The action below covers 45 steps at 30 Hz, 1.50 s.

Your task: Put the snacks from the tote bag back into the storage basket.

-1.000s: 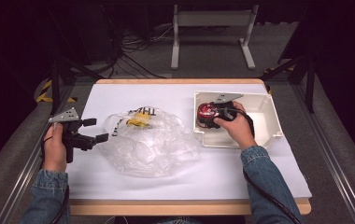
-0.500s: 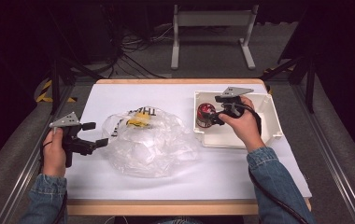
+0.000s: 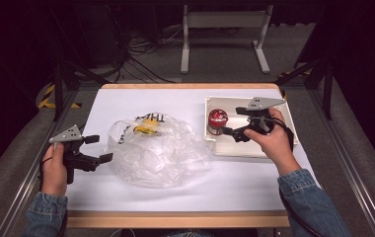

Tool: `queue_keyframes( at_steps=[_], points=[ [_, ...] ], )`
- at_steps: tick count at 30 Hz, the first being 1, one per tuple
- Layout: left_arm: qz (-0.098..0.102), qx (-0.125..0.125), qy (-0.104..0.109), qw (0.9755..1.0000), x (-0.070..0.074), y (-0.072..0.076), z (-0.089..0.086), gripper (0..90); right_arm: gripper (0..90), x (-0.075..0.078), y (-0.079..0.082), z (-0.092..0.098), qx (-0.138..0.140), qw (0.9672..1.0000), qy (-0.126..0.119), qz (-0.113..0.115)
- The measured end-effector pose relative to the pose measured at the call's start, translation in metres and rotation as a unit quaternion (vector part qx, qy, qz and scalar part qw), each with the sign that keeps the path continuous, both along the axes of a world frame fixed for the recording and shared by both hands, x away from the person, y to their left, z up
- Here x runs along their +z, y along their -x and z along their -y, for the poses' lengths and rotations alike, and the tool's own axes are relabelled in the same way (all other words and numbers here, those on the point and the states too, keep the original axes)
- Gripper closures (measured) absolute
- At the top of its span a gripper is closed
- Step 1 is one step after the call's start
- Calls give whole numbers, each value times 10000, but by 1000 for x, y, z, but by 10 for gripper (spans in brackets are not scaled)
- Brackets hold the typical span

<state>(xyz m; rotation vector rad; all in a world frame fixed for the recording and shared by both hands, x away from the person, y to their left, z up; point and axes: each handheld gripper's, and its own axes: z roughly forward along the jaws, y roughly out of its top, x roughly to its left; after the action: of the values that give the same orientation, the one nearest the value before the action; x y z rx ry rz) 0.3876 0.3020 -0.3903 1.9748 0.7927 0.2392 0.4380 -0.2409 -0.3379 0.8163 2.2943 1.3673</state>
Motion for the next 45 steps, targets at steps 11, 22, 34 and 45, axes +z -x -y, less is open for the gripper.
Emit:
queue_keyframes(
  at_steps=[11,22,34,45],
  points=[
    [9,-40,17,10000,-7,12,1,31,39,-3,38,21,100,9994,-290,169],
    [86,10,163,9998,-16,22,-6,32,32,-21,58,38,71,9991,-360,207],
    [163,-48,290,9994,-30,32,-9,32,60,-44,74,58,-295,9968,-592,449],
    [212,76,449,9987,-34,32,-10,32,66,-68,74,67,-610,9952,-686,333]
  ],
)
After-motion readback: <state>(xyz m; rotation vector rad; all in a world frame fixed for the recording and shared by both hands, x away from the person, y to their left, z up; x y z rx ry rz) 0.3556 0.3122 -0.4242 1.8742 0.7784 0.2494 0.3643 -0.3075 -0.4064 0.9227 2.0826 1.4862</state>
